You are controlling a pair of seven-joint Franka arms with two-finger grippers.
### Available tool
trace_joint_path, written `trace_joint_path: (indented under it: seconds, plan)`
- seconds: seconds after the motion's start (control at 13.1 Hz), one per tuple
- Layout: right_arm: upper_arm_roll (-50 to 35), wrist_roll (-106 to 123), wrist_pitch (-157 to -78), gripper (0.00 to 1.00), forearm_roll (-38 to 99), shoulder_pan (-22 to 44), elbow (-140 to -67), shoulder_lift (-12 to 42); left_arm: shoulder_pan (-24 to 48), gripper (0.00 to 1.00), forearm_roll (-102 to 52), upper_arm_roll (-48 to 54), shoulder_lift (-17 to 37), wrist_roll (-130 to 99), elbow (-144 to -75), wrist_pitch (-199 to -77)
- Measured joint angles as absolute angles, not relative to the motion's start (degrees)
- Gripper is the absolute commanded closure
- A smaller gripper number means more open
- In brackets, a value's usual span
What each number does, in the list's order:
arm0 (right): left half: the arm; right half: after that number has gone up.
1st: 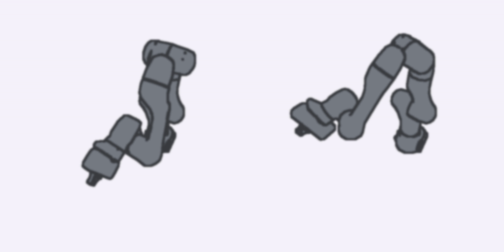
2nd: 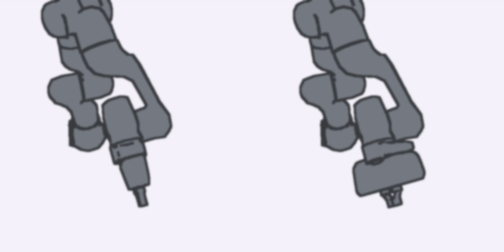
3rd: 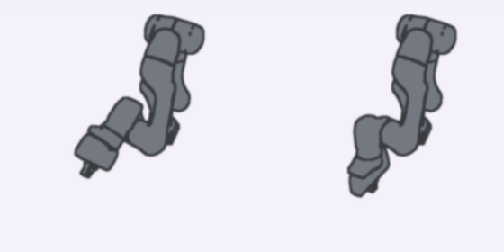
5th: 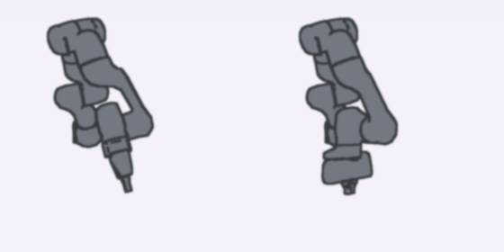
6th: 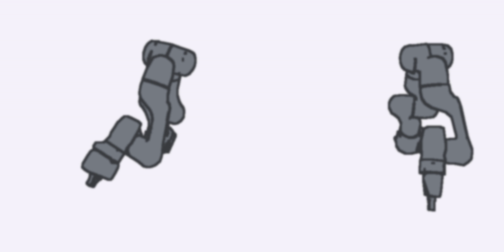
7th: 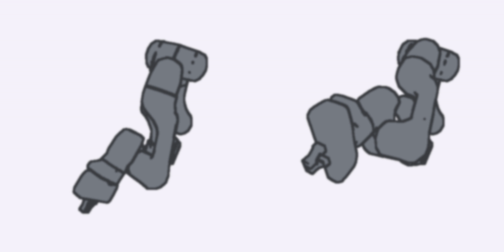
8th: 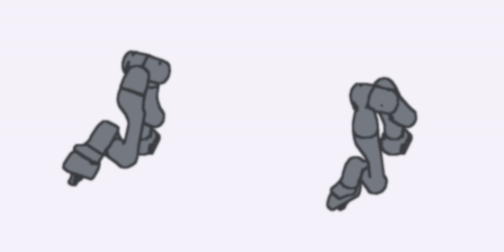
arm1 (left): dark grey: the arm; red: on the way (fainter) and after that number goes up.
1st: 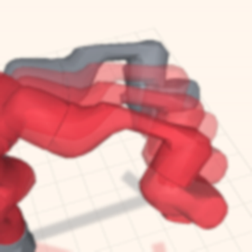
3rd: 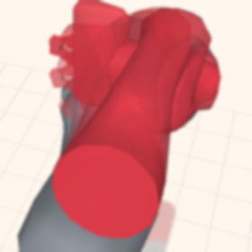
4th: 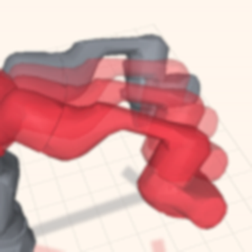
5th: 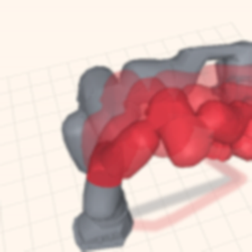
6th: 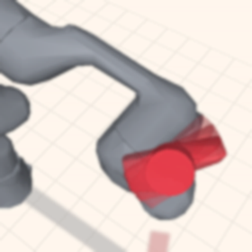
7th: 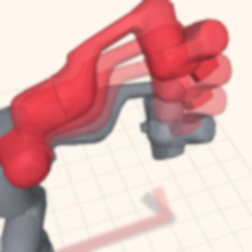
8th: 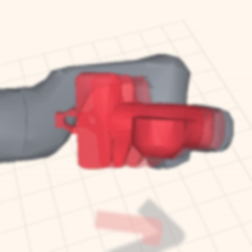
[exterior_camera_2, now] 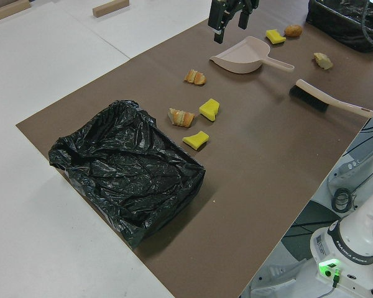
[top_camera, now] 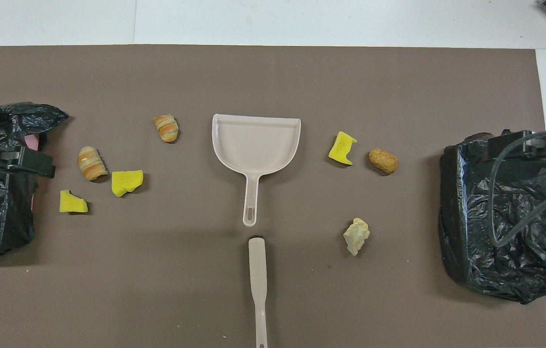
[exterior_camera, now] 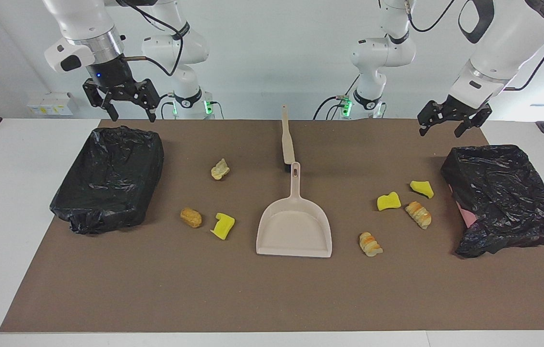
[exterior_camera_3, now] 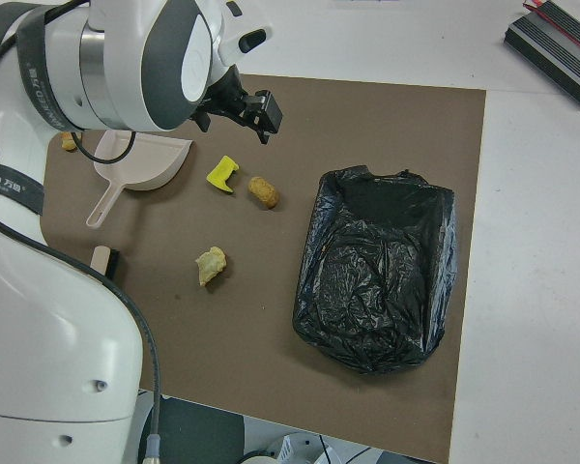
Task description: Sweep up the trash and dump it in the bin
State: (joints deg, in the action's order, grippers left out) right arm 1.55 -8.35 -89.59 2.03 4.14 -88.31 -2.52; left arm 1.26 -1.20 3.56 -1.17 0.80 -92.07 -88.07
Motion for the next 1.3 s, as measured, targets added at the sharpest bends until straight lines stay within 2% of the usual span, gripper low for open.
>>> trace_joint_path:
  seconds: [1.3]
  plan:
    - [1.8,-8.3,-89.8,0.0,2.0,4.1,-89.7,-2.8,2.9,0.0,-1.3,3.8,0.2,2.1,-92.5,-88.3]
